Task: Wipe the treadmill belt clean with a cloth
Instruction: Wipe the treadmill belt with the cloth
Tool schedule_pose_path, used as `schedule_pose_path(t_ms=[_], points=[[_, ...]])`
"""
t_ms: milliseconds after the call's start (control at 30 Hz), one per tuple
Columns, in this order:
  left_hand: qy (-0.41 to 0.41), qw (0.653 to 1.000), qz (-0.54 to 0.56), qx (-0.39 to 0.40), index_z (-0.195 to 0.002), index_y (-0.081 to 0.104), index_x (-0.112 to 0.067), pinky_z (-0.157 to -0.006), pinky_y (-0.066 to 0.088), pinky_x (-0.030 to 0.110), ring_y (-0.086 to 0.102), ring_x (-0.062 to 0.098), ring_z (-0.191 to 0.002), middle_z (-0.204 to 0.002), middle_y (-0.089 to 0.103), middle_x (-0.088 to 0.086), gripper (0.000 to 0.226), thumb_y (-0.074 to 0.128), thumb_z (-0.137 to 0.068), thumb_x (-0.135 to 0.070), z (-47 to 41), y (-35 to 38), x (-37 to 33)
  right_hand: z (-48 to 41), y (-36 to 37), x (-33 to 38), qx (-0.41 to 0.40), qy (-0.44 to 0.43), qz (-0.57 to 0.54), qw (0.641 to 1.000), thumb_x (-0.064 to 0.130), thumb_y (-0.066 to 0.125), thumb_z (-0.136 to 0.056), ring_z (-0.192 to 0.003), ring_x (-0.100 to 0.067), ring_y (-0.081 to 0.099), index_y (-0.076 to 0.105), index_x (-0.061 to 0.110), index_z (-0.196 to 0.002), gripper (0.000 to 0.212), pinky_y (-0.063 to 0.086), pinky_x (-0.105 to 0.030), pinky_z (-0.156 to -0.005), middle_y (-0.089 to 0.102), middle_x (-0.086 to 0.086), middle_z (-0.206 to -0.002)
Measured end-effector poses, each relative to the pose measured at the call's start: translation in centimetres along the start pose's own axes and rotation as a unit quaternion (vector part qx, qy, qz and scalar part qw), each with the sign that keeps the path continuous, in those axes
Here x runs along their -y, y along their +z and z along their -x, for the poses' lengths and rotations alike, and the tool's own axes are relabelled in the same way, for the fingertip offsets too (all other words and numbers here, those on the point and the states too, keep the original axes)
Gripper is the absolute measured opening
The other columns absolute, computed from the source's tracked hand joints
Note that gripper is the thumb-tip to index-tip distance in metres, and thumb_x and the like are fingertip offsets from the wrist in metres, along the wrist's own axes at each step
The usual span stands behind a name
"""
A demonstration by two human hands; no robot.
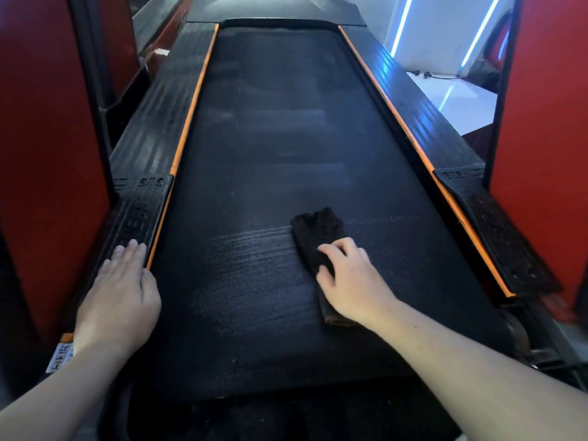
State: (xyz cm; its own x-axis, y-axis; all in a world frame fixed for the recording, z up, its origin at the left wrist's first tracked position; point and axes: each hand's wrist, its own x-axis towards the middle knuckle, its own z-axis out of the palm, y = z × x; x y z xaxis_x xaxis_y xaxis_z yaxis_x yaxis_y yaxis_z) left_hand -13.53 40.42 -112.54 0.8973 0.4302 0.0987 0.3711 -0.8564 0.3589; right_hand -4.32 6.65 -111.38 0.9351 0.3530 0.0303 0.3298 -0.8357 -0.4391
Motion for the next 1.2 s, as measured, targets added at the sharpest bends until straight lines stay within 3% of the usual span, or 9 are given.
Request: schedule_pose_path(t_ms=[300,467,633,733,1000,1100,1200], points=[[0.011,1.0,-0.002,0.002,-0.153,0.029,-0.006,-0.12,-0.001,0.026,0.01,0.013,-0.151,-0.162,0.021,0.002,0.057,0.027,-0.098,-0.024,-0.3,0.4,0.5,1.2,-4.2,-7.2,-0.004,0.062,0.079,0.995,0.039,0.046,-0.1,-0.118,-0.015,0.043,0.043,0.026,-0.145,0.046,0.049,-0.03,-0.086,0.04,0.006,-0.136],[0.009,1.0,-0.007,-0.001,-0.153,0.029,-0.006,-0.122,0.003,0.03,0.012,0.015,-0.151,-0.162,0.021,0.003,0.068,0.02,-0.092,-0.034,-0.5,0.6,0.6,2.1,-6.9,-11.6,0.01,0.096,0.115,0.989,0.035,0.047,-0.101,-0.121,-0.026,0.043,0.044,0.021,-0.146,0.047,0.045,-0.04,-0.099,0.042,0.001,-0.136],[0.008,1.0,-0.014,-0.003,-0.151,0.033,-0.004,-0.123,0.007,0.037,0.015,0.02,-0.151,-0.161,0.025,0.007,0.073,0.019,-0.087,-0.037,-0.8,1.0,0.9,2.6,-9.1,-14.8,0.032,0.135,0.148,0.979,0.034,0.044,-0.102,-0.124,-0.033,0.04,0.039,0.021,-0.148,0.048,0.04,-0.044,-0.102,0.037,-0.001,-0.14],[0.003,1.0,-0.019,0.0,-0.15,0.033,-0.003,-0.122,0.006,0.035,0.016,0.022,-0.15,-0.161,0.026,0.009,0.068,0.024,-0.09,-0.035,-0.4,0.7,0.2,2.5,-9.8,-15.2,0.045,0.159,0.13,0.978,0.033,0.042,-0.102,-0.127,-0.034,0.037,0.037,0.022,-0.148,0.048,0.039,-0.044,-0.101,0.036,-0.001,-0.142],[-0.006,0.995,-0.085,0.044,-0.146,0.032,0.009,-0.12,0.015,0.053,0.018,0.042,-0.146,-0.156,0.024,0.03,0.064,0.026,-0.099,-0.034,0.3,0.4,-2.2,2.4,-11.1,-15.4,0.064,0.115,0.064,0.989,0.027,0.046,-0.103,-0.125,-0.022,0.039,0.047,0.02,-0.143,0.041,0.041,-0.038,-0.102,0.039,0.006,-0.132],[0.056,0.996,-0.063,0.032,-0.148,0.032,0.006,-0.122,0.012,0.045,0.018,0.034,-0.149,-0.158,0.025,0.024,0.055,0.043,-0.101,-0.02,0.5,0.0,-6.2,2.4,-11.0,-14.8,0.078,0.086,0.064,0.991,0.025,0.045,-0.103,-0.122,-0.018,0.038,0.048,0.02,-0.142,0.039,0.039,-0.036,-0.102,0.04,0.009,-0.13],[0.122,0.99,-0.032,0.056,-0.152,0.03,-0.003,-0.121,0.008,0.031,0.015,0.021,-0.151,-0.162,0.023,0.011,0.057,0.041,-0.102,-0.027,1.1,-0.2,-10.9,2.5,-10.9,-13.6,0.098,0.042,0.067,0.992,0.022,0.044,-0.103,-0.118,-0.017,0.037,0.048,0.023,-0.14,0.037,0.038,-0.033,-0.099,0.039,0.01,-0.13]])
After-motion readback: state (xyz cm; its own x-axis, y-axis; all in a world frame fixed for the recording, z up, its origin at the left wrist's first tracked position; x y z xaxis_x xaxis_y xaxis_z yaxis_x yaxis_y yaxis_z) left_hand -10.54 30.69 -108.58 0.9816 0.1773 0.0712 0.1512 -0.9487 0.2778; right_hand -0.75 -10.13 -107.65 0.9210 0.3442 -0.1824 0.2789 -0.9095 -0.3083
